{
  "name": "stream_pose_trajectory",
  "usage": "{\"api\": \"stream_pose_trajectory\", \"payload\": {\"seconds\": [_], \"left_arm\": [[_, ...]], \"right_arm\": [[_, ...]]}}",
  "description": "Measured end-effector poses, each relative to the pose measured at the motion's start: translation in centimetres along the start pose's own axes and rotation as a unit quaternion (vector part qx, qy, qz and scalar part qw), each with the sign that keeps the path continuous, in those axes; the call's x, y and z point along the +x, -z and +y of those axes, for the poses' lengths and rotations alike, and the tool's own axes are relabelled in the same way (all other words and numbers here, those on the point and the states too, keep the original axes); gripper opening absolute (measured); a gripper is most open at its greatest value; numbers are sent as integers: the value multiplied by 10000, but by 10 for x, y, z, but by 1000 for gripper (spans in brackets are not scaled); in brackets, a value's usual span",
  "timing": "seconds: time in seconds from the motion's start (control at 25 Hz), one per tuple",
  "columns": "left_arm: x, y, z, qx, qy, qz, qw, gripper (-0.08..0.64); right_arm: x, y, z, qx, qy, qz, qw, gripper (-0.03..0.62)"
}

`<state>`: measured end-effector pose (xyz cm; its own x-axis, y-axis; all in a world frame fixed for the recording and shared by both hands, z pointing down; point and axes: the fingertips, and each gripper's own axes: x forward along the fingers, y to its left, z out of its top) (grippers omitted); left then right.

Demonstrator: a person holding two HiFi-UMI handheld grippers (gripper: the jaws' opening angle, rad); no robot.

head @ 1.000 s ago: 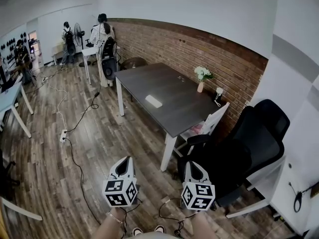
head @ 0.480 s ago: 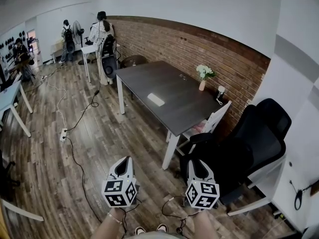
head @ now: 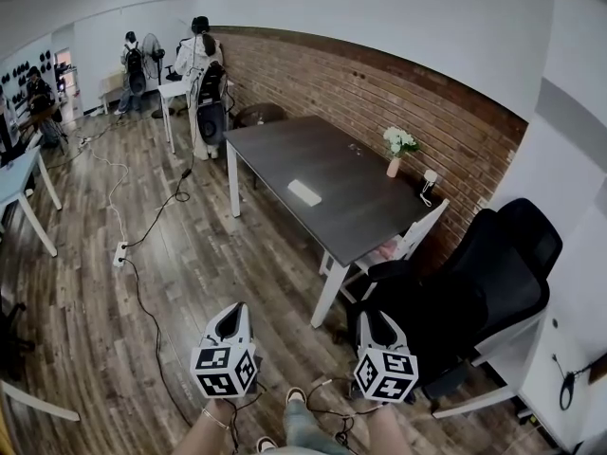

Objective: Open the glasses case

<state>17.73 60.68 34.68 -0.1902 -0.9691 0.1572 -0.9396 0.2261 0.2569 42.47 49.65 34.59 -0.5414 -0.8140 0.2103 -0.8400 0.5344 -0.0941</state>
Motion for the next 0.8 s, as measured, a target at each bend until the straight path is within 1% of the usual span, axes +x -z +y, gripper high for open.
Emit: {"api": "stream_pose_trajectory", "payload": {"seconds": [0.16,0.36,0.64,0.8], "left_arm": [[33,1,14,0,-64,25,10000,-5],[99,-7,27,-23,-139,-5,9999,-5],[189,-35,38,-29,-233,-12,9997,-5],[239,-46,44,-62,-285,6,9996,-5]], "right_arm": [[38,4,-2,-5,-58,57,10000,106],[108,0,-16,2,-171,147,9997,106],[201,-34,-33,-86,-302,180,9993,106],[251,-46,-46,-112,-339,262,9990,106]]}}
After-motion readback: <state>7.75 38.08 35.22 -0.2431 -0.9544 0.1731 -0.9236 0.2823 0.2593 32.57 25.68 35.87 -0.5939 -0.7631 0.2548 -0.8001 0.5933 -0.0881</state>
